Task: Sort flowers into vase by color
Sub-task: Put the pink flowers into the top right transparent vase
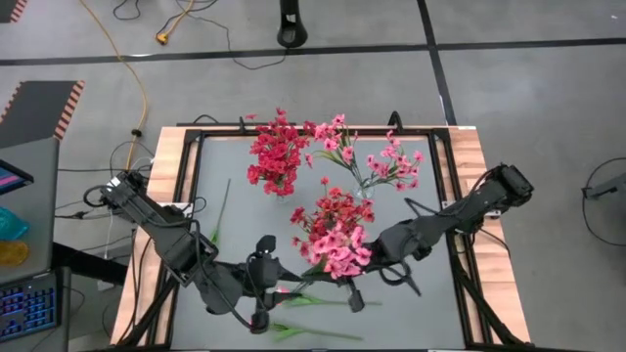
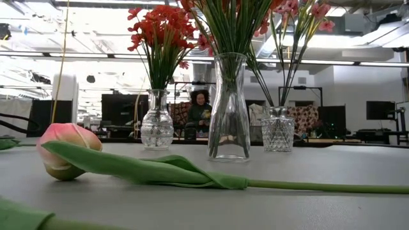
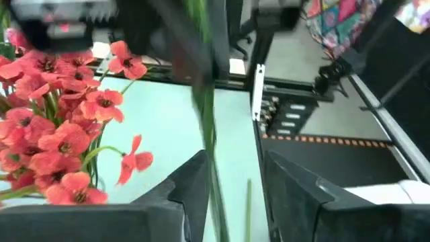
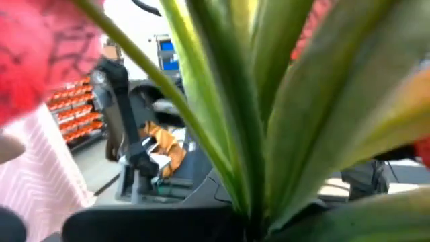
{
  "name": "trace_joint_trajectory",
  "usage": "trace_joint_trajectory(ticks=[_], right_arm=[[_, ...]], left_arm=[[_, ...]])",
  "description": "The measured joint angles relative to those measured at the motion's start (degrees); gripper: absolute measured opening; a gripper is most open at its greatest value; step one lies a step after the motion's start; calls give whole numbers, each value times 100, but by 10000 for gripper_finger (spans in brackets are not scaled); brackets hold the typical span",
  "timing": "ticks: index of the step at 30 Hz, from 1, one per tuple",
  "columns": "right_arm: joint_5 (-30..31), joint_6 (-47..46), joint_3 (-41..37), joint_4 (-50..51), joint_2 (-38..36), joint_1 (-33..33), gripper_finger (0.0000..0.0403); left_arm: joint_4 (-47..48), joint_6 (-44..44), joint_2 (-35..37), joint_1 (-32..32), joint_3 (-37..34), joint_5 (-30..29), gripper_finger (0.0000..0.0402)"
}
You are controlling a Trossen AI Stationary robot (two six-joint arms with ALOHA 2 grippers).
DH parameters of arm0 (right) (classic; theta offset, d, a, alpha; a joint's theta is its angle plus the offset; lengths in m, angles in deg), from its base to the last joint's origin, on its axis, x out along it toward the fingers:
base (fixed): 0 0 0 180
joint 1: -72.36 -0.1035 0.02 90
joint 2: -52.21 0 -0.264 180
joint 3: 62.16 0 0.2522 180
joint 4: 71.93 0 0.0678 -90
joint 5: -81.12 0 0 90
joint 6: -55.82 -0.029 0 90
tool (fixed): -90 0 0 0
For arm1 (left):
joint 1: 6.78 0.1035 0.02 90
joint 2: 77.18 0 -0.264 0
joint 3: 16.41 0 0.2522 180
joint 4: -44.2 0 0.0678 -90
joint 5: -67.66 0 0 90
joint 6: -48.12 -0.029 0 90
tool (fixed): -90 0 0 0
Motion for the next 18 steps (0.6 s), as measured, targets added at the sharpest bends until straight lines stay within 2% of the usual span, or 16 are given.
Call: trace_joint_trajectory(ticks=[3,11,18], right_arm=[[93,-267,0,554,-349,-131,40],[655,-368,0,1936,-1532,-635,30],[662,-1257,2,2875,-2545,-926,39]], left_arm=[[325,90,155,-85,2,111,134],[1378,736,248,-354,2,-191,132],[1483,955,249,-539,2,-382,132]])
